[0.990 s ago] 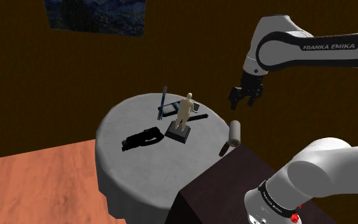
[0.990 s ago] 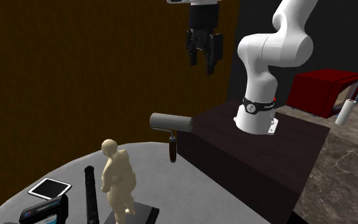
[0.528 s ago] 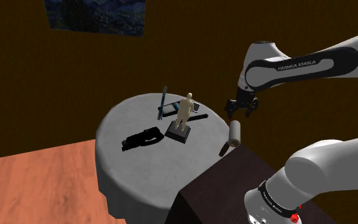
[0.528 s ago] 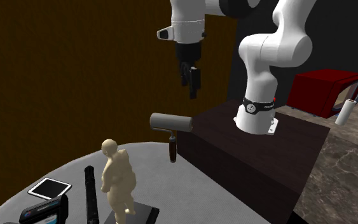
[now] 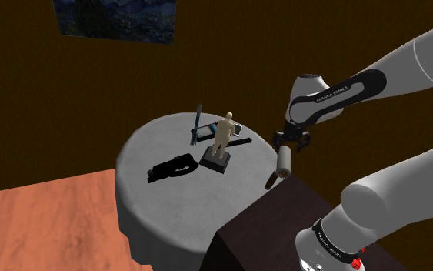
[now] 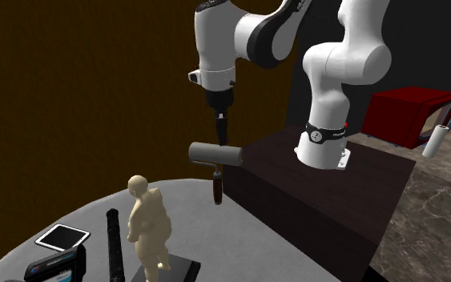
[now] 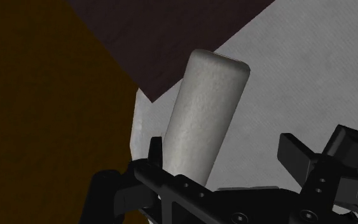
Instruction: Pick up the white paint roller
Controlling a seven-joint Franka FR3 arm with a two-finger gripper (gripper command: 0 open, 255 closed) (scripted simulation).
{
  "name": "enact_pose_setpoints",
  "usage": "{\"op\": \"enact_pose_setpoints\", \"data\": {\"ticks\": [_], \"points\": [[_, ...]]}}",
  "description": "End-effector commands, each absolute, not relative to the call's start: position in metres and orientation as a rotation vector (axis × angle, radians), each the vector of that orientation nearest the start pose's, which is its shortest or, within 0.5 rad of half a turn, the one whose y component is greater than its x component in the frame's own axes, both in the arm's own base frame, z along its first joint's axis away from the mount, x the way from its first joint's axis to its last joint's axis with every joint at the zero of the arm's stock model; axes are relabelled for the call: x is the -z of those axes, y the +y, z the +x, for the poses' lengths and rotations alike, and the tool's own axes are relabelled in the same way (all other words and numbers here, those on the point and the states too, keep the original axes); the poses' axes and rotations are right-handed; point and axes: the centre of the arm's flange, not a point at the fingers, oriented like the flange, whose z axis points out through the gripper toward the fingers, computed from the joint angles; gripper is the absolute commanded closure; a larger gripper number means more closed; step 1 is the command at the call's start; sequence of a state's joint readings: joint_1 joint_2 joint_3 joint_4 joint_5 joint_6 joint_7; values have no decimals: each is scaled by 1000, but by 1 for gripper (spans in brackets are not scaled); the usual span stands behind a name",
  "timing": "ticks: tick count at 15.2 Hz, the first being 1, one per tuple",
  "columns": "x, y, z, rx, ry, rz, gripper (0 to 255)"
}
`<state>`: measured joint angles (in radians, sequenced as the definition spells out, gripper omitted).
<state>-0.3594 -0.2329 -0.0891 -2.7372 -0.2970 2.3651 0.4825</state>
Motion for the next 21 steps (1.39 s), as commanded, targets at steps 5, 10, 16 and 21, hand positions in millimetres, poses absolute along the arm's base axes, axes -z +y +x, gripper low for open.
{"op": "enact_pose_setpoints", "data": {"ticks": [5,10,16,21], "points": [[-230,-192,335,-228,1297,-3062,0],[-204,-192,335,-228,1297,-3062,0],[-201,-192,335,-228,1297,-3062,255],[-201,-191,335,-228,1297,-3062,255]]}}
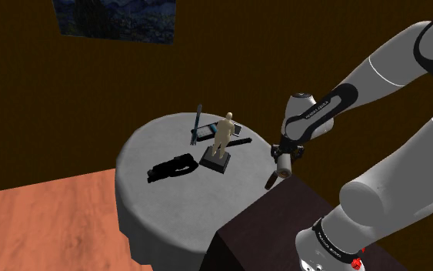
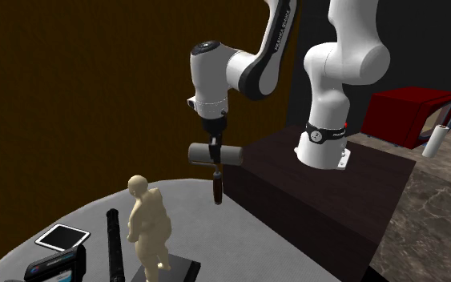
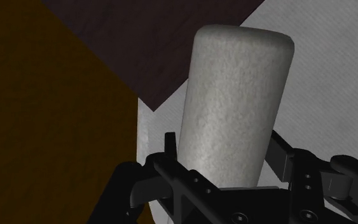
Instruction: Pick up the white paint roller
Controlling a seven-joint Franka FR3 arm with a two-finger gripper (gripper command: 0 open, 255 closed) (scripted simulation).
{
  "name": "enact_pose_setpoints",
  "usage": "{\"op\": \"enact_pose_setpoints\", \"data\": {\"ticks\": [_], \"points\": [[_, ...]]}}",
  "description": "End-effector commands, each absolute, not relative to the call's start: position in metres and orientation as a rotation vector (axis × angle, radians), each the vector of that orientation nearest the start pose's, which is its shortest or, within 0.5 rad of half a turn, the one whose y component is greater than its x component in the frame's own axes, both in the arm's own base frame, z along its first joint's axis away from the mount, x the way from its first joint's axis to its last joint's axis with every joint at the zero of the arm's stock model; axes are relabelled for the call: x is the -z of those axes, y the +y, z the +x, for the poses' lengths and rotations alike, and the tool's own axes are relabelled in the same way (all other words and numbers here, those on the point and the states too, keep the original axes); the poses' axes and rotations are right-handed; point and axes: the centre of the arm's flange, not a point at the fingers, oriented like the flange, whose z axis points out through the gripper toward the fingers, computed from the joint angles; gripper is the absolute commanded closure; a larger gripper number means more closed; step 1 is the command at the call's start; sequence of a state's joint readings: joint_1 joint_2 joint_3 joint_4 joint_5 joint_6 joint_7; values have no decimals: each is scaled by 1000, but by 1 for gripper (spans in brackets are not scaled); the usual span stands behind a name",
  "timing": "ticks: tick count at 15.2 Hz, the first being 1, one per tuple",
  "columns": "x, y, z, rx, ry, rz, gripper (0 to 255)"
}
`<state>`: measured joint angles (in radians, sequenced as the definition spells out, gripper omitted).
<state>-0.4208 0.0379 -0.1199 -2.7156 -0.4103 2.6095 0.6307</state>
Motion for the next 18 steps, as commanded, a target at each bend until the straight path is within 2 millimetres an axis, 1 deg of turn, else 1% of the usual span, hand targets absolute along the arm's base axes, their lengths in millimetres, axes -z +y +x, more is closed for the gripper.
{"op": "enact_pose_setpoints", "data": {"ticks": [1,16,18], "points": [[-201,-192,335,-228,1297,-3062,255],[-280,-192,335,-228,1297,-3062,255],[-281,-192,335,-228,1297,-3062,255]]}}
